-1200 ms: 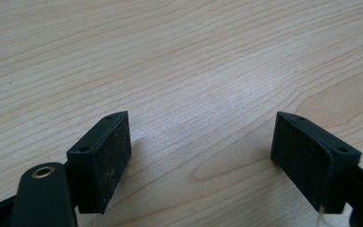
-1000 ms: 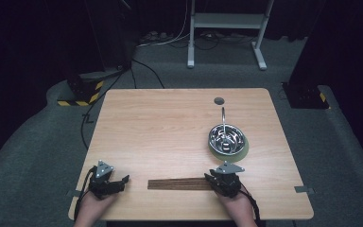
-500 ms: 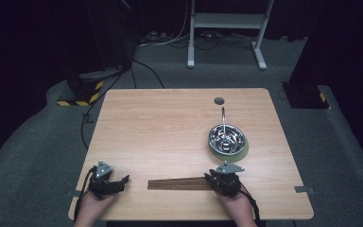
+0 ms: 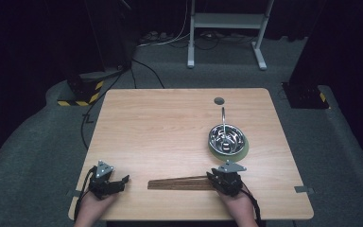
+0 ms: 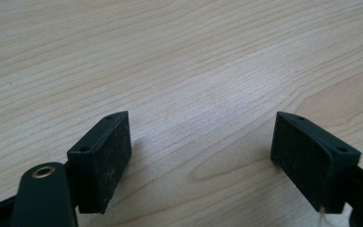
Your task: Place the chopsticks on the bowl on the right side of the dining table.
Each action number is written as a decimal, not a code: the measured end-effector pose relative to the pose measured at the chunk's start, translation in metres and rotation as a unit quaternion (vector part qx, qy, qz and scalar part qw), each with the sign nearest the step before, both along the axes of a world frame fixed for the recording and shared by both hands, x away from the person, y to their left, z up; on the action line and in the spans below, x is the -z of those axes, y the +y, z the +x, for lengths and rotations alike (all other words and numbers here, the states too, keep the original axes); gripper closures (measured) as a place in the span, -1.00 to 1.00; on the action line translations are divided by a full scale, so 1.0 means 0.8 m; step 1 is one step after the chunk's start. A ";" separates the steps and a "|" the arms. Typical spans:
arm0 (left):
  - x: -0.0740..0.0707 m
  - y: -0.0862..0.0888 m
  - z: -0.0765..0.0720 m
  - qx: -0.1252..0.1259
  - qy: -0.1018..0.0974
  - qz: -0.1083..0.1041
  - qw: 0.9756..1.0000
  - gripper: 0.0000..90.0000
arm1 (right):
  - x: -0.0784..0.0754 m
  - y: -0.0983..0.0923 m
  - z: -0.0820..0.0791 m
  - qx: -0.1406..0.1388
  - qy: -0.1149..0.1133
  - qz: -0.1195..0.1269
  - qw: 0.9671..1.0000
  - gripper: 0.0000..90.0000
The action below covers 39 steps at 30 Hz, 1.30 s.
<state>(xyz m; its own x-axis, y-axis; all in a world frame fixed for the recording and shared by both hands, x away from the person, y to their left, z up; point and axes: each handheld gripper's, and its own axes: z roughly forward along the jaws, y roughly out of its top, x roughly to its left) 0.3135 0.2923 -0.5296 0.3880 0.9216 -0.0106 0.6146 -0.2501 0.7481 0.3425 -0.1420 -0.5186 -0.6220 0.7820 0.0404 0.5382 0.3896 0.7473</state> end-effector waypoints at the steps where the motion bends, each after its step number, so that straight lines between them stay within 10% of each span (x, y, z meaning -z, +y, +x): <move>1: 0.000 0.000 0.000 0.000 0.000 0.000 1.000 -0.54 | 0.000 0.000 0.001 0.001 0.000 0.002 1.000 0.55; 39: 0.000 0.000 0.000 -0.002 -0.001 0.001 1.000 -0.52 | 0.004 -0.001 0.005 0.014 0.000 -0.010 1.000 0.51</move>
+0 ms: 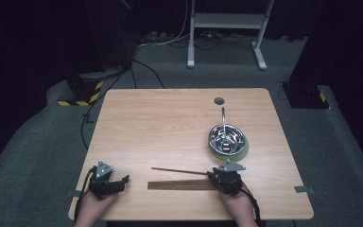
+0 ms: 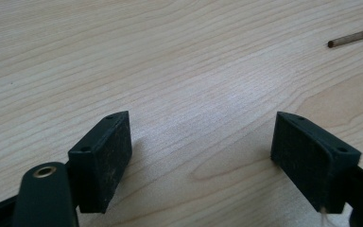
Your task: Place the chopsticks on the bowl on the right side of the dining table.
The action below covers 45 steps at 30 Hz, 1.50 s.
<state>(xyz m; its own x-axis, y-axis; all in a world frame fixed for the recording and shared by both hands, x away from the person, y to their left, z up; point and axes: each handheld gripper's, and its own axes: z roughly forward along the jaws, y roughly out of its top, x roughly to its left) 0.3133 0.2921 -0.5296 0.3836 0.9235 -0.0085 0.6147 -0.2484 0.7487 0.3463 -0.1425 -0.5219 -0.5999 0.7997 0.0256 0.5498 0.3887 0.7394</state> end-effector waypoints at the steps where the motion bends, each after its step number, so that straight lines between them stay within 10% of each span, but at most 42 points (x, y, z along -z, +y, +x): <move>1: 0.000 0.000 0.000 0.000 0.000 0.000 1.000 -0.52 | 0.001 0.001 0.000 0.007 -0.003 0.002 1.000 0.51; 45: 0.000 0.000 0.000 -0.001 0.001 -0.002 1.000 -0.51 | 0.000 -0.018 0.005 0.056 -0.014 -0.023 0.998 0.56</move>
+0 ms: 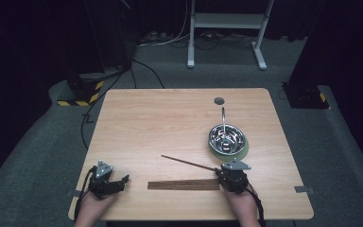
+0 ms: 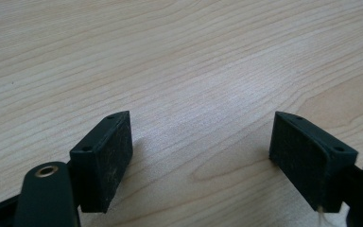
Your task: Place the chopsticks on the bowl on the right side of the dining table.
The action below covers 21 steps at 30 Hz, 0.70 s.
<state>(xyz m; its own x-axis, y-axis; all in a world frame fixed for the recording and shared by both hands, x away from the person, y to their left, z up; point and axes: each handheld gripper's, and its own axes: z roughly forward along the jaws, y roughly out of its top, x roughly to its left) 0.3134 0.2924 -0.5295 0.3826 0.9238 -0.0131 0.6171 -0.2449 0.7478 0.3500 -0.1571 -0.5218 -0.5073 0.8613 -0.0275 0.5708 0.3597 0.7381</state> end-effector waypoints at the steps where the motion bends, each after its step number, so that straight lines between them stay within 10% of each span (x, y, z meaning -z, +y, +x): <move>1: 0.000 0.000 0.000 0.000 0.000 0.000 1.000 -0.51 | 0.000 0.000 0.000 -0.001 0.000 0.001 1.000 0.57; 21: 0.000 0.000 0.000 0.000 0.000 0.000 1.000 -0.51 | -0.001 0.005 -0.002 -0.050 0.003 0.001 0.999 0.60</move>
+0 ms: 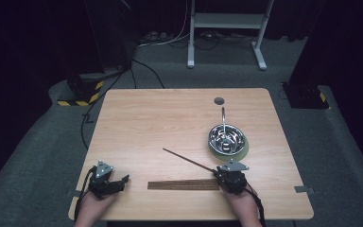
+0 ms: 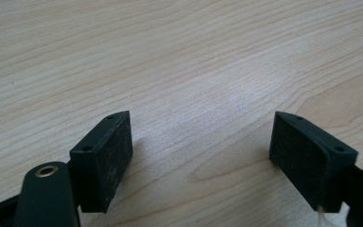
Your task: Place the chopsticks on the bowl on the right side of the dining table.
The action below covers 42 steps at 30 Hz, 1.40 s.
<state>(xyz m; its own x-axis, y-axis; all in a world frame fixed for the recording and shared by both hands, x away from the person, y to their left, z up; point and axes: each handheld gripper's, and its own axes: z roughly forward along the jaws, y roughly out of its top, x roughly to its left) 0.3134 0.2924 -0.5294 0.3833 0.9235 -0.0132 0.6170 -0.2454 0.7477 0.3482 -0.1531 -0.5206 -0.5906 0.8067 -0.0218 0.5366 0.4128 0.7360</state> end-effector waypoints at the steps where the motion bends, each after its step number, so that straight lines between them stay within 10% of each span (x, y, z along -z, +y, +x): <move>1: 0.000 0.000 0.000 0.000 0.000 0.000 1.000 -0.51 | -0.001 0.000 0.000 -0.002 0.000 0.002 1.000 0.58; 12: 0.000 0.000 -0.001 0.001 0.002 0.000 1.000 -0.51 | -0.022 0.026 0.005 -0.046 -0.029 -0.019 0.998 0.34; 21: 0.000 0.000 -0.001 0.003 0.002 0.000 1.000 -0.51 | -0.021 0.044 0.036 -0.066 0.020 -0.021 0.997 0.31; 42: 0.000 -0.001 0.000 0.001 -0.001 0.000 1.000 -0.51 | -0.015 0.058 0.055 -0.096 0.034 -0.031 0.994 0.62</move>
<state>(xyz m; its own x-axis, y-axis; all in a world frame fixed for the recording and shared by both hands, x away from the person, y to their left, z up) 0.3134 0.2917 -0.5295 0.3851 0.9228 -0.0131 0.6152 -0.2461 0.7490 0.3926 -0.1065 -0.5088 -0.7356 0.6770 -0.0225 0.4911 0.5559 0.6707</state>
